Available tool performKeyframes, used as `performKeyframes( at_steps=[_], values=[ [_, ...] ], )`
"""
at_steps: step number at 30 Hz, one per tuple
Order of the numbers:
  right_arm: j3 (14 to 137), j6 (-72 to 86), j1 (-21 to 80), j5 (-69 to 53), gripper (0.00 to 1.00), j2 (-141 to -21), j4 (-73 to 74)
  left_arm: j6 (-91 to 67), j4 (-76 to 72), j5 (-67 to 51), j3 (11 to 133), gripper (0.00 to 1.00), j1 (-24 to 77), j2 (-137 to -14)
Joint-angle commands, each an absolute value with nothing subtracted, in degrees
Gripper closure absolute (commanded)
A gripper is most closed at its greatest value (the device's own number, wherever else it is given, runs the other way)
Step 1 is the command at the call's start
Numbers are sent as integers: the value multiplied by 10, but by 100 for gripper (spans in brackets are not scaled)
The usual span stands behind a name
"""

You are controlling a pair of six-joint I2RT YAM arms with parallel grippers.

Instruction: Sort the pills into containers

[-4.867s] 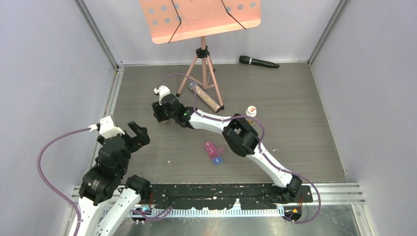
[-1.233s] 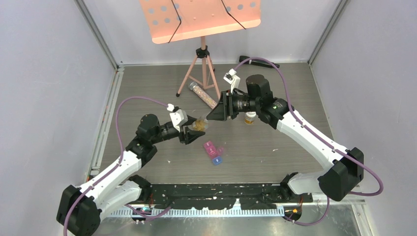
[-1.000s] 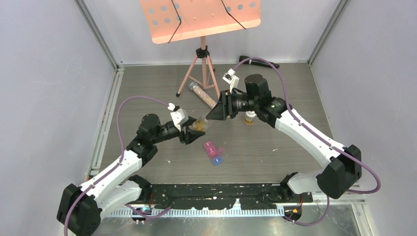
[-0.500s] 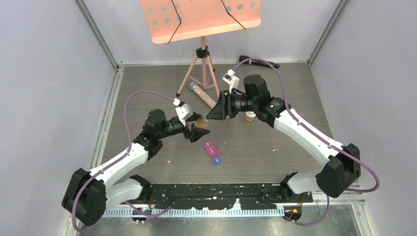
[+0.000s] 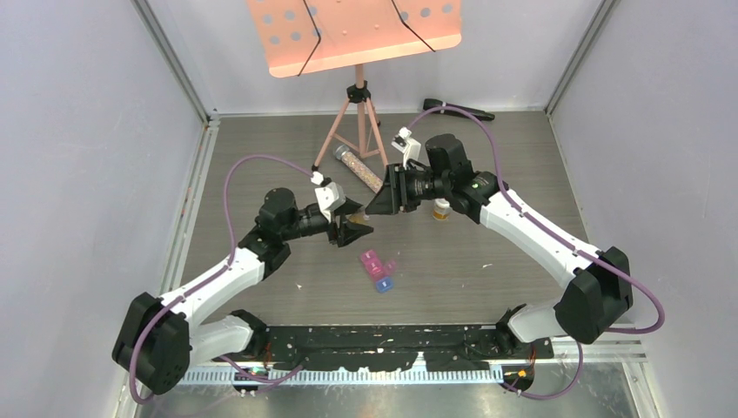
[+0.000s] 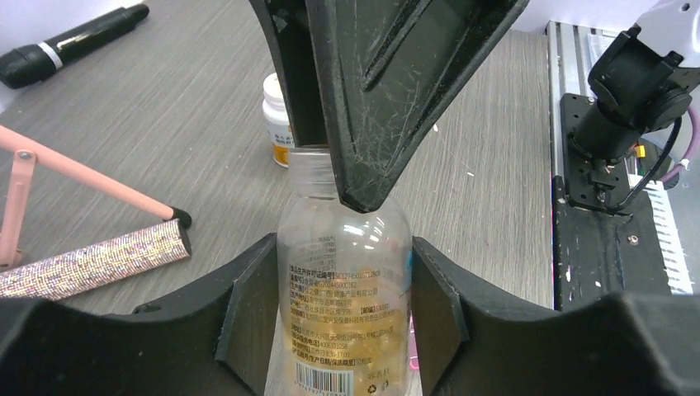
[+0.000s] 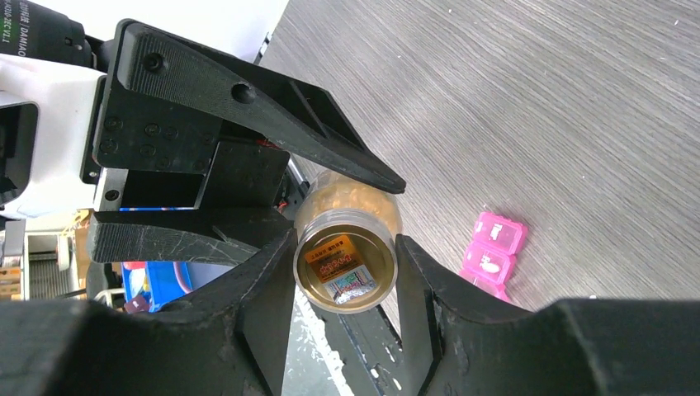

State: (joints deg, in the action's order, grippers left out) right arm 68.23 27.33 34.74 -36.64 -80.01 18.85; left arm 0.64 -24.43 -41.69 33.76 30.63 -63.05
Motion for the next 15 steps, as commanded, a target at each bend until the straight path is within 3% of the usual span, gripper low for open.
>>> performKeyframes(
  at_steps=[1,3,8,12,15],
  values=[
    [692,276,350,-372,88,-793,180,27,-236,-420,363,46,307,-640],
    [693,277,350,-372,88,-792,180,30,-223,-422,365,37,307,-641],
    [692,274,350,-373,88,-790,180,33,-197,-421,367,31,307,-642],
    [690,274,350,-376,88,-790,179,33,-187,-420,367,32,307,-643],
    [689,275,350,-376,88,-789,178,35,-186,-418,369,44,307,-645]
  ],
)
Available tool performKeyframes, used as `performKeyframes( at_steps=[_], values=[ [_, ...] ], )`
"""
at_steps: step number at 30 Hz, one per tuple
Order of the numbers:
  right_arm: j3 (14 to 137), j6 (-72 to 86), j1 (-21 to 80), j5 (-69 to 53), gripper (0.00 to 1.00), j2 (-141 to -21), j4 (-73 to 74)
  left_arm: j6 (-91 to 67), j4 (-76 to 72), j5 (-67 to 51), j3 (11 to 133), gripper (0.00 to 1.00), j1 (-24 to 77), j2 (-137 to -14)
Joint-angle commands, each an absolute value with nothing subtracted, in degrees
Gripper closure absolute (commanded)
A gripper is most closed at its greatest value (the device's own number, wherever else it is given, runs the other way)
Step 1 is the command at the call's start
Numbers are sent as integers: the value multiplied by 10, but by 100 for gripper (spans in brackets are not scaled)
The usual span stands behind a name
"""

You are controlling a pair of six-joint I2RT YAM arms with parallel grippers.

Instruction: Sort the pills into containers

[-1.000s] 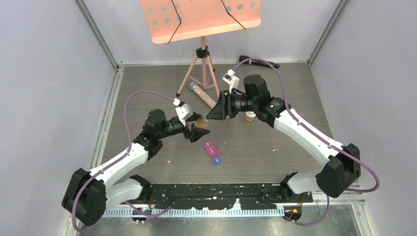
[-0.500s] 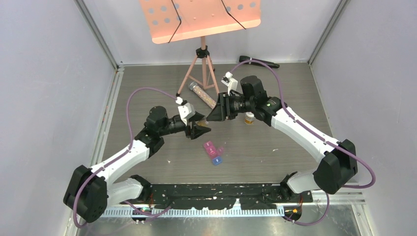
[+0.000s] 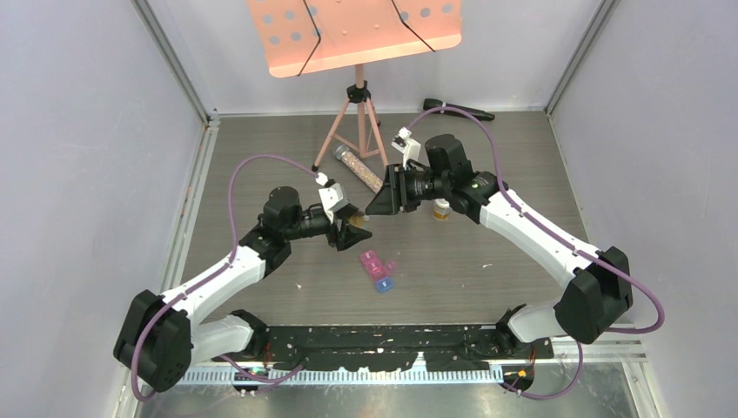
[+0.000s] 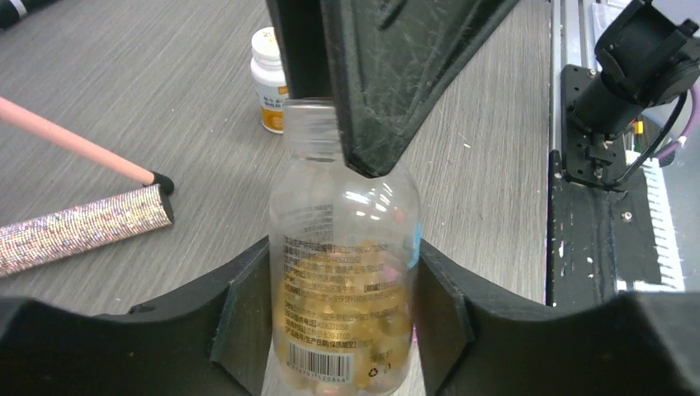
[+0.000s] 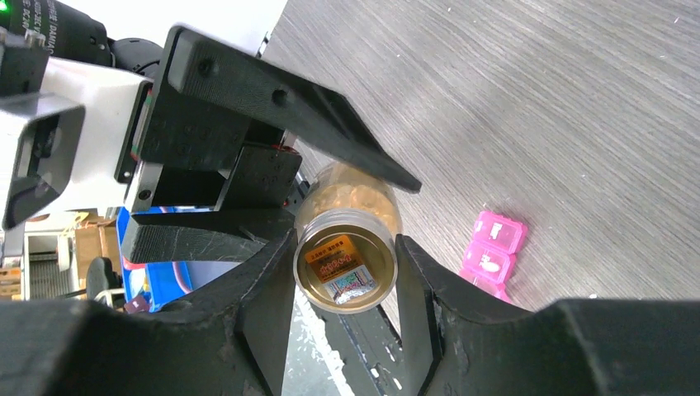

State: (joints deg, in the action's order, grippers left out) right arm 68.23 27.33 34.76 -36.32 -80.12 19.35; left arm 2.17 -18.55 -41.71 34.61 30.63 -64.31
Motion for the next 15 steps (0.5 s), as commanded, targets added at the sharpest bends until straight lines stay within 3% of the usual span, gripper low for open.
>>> performKeyframes(
  at_steps=[1,3,5,10,15],
  values=[
    [689,274,350,-376,88,-790,178,37,-184,-416,371,52,307,-646],
    [688,271,350,-376,87,-790,178,52,-167,-414,381,73,307,-648],
    [682,253,350,-388,84,-786,173,77,-130,-416,393,99,306,-646],
    [672,173,350,-404,78,-761,170,115,-40,-453,433,100,303,-644],
    [680,39,350,-461,94,-767,177,134,27,-540,465,100,294,-652]
  ],
)
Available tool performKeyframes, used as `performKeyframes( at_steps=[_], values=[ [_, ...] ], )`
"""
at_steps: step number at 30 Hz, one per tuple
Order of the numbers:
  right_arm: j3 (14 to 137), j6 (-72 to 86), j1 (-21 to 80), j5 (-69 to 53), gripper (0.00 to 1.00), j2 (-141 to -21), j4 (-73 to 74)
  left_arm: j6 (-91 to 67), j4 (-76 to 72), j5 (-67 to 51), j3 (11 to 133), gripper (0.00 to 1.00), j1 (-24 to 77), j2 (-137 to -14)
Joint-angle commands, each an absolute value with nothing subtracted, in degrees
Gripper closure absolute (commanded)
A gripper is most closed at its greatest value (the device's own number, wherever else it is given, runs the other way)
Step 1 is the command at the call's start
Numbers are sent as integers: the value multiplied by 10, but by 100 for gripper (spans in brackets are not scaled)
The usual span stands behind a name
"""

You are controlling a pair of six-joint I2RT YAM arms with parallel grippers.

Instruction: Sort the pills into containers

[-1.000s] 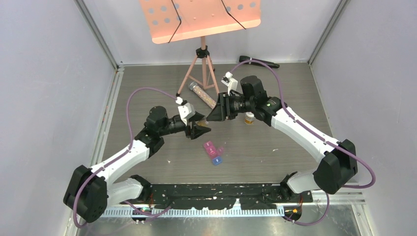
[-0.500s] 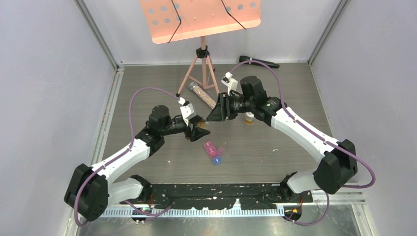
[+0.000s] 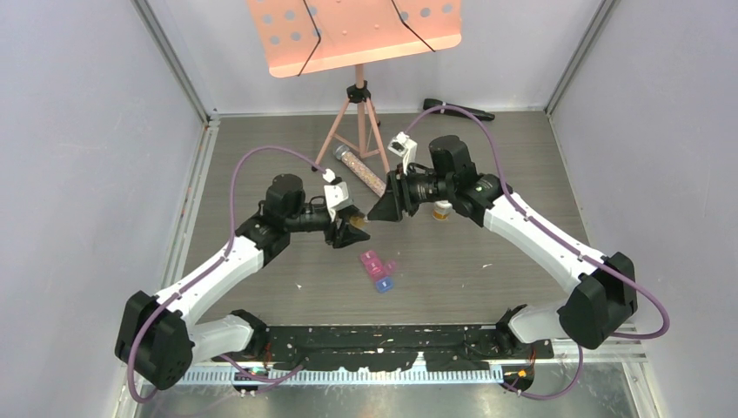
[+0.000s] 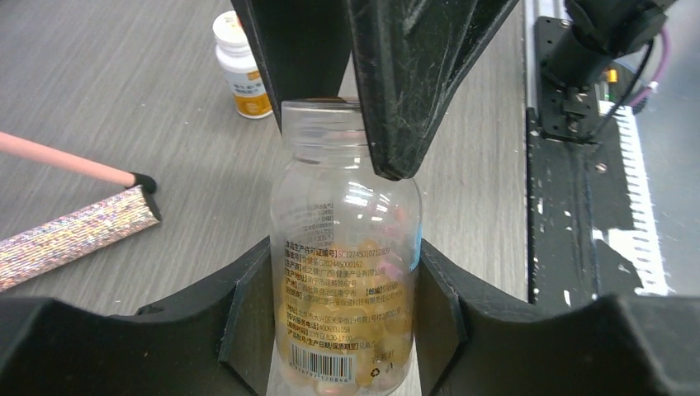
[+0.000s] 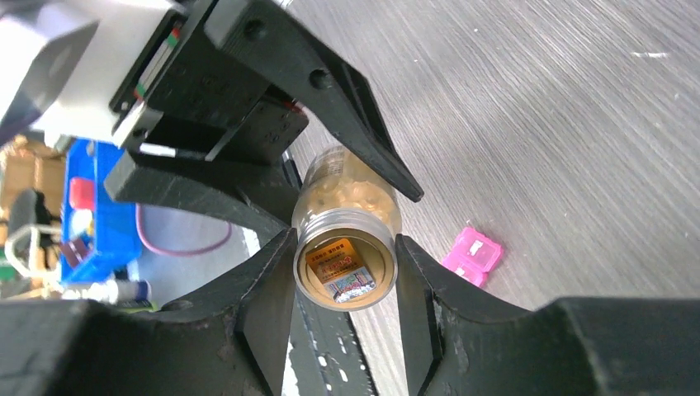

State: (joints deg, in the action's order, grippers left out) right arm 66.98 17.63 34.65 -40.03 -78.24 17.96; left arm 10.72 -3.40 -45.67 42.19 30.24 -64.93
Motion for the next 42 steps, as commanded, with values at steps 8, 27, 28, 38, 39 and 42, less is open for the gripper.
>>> performKeyframes(
  at_steps=[8,27,28,38,39,42],
  values=[
    [660,-71,350,-472,88,-734,174,168,102,-592,502,100,287,-656],
    [604,472,364,-149,12,-714,46,111,-96,-311,422,100,294,-637],
    [605,487,365,-145,12,-720,30,104,-100,-310,420,100,295,-638],
    [626,531,392,-133,27,-769,-28,73,-113,-317,424,100,297,-645],
    [628,531,393,-131,28,-772,-24,73,-115,-316,425,100,297,-646],
    [635,530,393,-141,36,-777,-22,69,-118,-312,427,100,298,-651]
  ],
)
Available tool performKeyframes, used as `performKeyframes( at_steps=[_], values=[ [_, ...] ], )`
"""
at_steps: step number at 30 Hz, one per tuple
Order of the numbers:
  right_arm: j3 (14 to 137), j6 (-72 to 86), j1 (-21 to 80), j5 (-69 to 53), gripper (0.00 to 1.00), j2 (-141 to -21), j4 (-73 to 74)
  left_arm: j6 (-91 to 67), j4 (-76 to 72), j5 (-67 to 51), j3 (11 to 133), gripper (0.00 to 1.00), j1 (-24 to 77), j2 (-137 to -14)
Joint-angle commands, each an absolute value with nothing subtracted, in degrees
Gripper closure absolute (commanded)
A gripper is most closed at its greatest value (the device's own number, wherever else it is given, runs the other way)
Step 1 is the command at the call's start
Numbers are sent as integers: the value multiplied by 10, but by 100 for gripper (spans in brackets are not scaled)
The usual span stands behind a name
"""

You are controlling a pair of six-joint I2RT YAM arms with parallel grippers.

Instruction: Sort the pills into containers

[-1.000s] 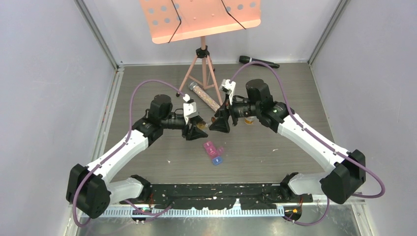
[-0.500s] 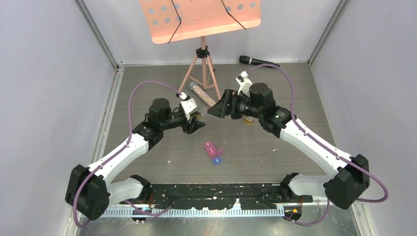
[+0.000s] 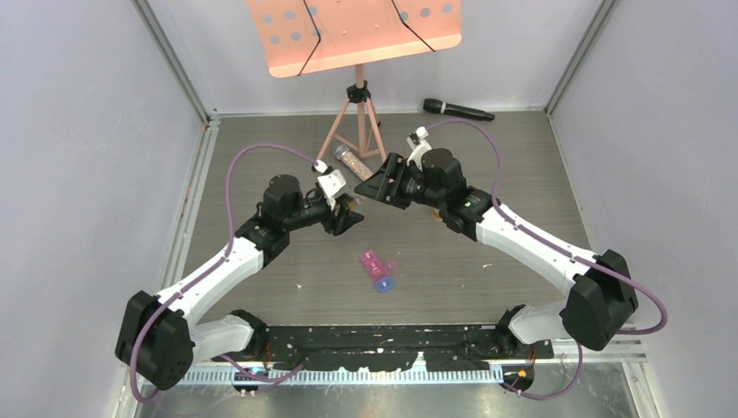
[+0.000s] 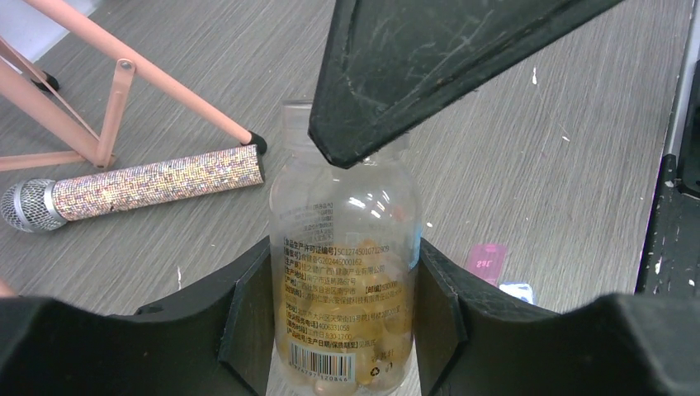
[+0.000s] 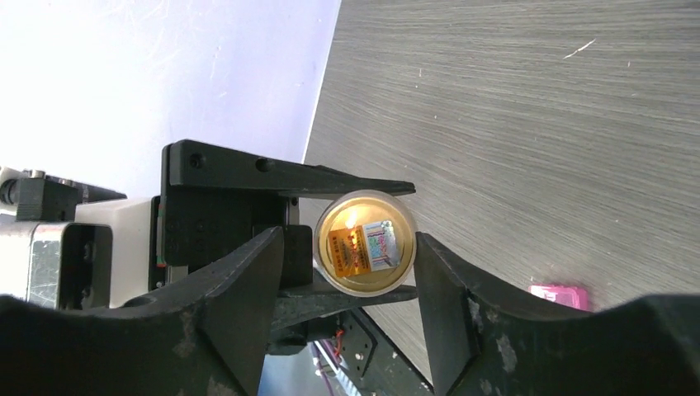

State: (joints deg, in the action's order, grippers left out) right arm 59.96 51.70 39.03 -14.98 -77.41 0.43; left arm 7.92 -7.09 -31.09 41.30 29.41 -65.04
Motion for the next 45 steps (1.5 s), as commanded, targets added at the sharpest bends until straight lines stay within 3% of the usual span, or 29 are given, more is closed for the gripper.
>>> performKeyframes(
  at_steps=[1,6,11,16,21,29,30,31,32,33,35,38,45],
  values=[
    [637,528,394,-144,39,-780,-24,68,-117,-312,428,100,298,-653],
    [635,505,393,-160,73,-781,-38,66,-109,-311,429,100,299,-655],
    [634,372,392,-233,93,-783,-58,72,-89,-331,429,100,299,-644],
    [630,179,378,-363,95,-792,-30,100,-51,-390,437,100,298,-635],
    [626,104,362,-526,95,-804,-29,126,-21,-472,450,100,294,-627],
    [664,-75,360,-541,95,-787,150,171,-2,-525,445,100,284,-596],
    [672,-81,360,-514,93,-781,160,171,9,-536,448,100,281,-594],
    [674,-75,360,-495,70,-774,169,168,11,-534,450,100,280,-593],
    [679,-68,360,-459,57,-771,170,164,7,-527,450,100,280,-591],
    [682,-46,360,-444,33,-768,171,163,4,-517,449,100,279,-591],
    [692,2,360,-422,14,-758,166,158,-9,-481,447,100,279,-594],
    [689,94,361,-390,4,-744,136,164,-9,-419,449,100,279,-604],
    [639,379,386,-199,3,-739,42,154,-43,-350,442,100,281,-610]
  ],
)
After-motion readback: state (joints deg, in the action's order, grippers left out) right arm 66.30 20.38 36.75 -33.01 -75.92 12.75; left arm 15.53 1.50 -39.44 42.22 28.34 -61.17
